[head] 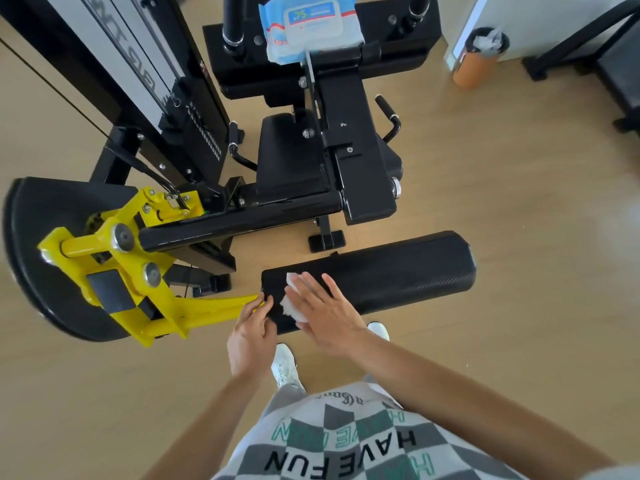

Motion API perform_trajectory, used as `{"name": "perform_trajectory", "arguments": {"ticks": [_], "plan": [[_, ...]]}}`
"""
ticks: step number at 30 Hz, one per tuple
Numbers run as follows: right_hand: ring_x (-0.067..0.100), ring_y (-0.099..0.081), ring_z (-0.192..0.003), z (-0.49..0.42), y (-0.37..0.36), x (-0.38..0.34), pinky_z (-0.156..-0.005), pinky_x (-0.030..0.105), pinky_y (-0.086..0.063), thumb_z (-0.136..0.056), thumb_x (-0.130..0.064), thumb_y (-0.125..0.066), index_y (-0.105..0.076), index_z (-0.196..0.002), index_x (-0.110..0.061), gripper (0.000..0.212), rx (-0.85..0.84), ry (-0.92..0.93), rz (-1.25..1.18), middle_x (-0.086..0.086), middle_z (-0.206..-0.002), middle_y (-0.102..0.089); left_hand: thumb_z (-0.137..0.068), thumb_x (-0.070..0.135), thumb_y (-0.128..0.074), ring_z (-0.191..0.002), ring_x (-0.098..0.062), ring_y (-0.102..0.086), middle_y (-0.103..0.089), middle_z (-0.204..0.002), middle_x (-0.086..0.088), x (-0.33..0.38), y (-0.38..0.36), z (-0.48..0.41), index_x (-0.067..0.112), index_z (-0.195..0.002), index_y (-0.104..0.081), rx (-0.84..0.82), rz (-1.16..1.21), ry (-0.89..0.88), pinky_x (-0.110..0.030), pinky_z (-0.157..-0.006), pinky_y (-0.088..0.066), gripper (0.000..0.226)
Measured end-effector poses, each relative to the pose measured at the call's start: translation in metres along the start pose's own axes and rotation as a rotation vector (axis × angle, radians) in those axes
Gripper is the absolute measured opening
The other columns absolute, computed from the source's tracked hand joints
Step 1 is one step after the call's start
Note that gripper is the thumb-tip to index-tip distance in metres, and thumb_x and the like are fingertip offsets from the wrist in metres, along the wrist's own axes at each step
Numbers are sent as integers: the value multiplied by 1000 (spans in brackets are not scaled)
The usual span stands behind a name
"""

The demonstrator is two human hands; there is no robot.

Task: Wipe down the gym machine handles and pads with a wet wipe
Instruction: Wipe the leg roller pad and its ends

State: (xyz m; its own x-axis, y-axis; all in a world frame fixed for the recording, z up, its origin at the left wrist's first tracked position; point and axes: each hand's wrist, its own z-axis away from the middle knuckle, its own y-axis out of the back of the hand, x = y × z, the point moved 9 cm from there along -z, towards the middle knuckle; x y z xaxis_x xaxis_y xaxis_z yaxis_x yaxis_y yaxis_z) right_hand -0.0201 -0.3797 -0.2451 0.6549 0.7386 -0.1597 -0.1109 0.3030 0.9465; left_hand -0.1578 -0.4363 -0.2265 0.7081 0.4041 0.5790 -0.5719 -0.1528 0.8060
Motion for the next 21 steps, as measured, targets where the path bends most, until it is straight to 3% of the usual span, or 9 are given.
{"name": "perform_trajectory", "arguments": {"ticks": [4, 7, 9, 12, 16, 21], "plan": [[25, 12, -156, 30, 4, 55, -126, 53, -1, -108, -47, -21, 6, -162, -15, 68, 52, -218, -60, 7, -170, 12, -89, 10, -72, -103, -24, -67, -70, -120, 3, 6, 12, -12, 19, -112, -76, 73, -13, 92, -30, -70, -47, 25], [26, 2, -157, 54, 7, 107, -126, 54, -4, -106, -47, -13, -4, -162, -12, 66, 80, -427, -74, 8, -171, -2, -87, 19, -78, -114, -24, -61, -66, -125, 1, 16, 12, -24, 20, -121, -71, 77, -55, 91, -32, -71, -49, 34], [29, -4, -157, 68, 10, 140, -126, 54, -4, -107, -44, -13, -13, -162, -11, 64, 96, -548, -68, 10, -170, -11, -88, 28, -79, -126, -26, -56, -60, -138, -2, 19, 2, -32, 18, -132, -66, 18, -88, 78, -39, -83, -54, 47], [37, -16, -155, 78, 17, 171, -123, 56, -12, -107, -40, -22, -27, -156, -10, 58, 119, -675, -63, 14, -165, -25, -88, 39, -76, -138, -29, -45, -52, -149, -4, 29, -15, -40, 18, -141, -60, -83, -174, 11, -46, -100, -50, 60], [41, -16, -153, 65, 18, 163, -124, 55, -17, -106, -37, -38, -29, -156, -9, 58, 88, -640, -123, 16, -164, -24, -88, 52, -71, -144, -26, -36, -50, -152, 1, 45, -30, -47, 22, -145, -56, -149, -263, 9, -49, -109, -42, 66], [30, 3, -157, 40, 18, 110, -125, 47, 8, -107, -30, -45, -8, -162, -10, 70, 93, -360, -142, 12, -170, -4, -81, 58, -72, -136, -24, -39, -58, -139, 4, 53, -30, -55, 24, -137, -59, -166, -279, 76, -46, -100, -48, 67]]}}
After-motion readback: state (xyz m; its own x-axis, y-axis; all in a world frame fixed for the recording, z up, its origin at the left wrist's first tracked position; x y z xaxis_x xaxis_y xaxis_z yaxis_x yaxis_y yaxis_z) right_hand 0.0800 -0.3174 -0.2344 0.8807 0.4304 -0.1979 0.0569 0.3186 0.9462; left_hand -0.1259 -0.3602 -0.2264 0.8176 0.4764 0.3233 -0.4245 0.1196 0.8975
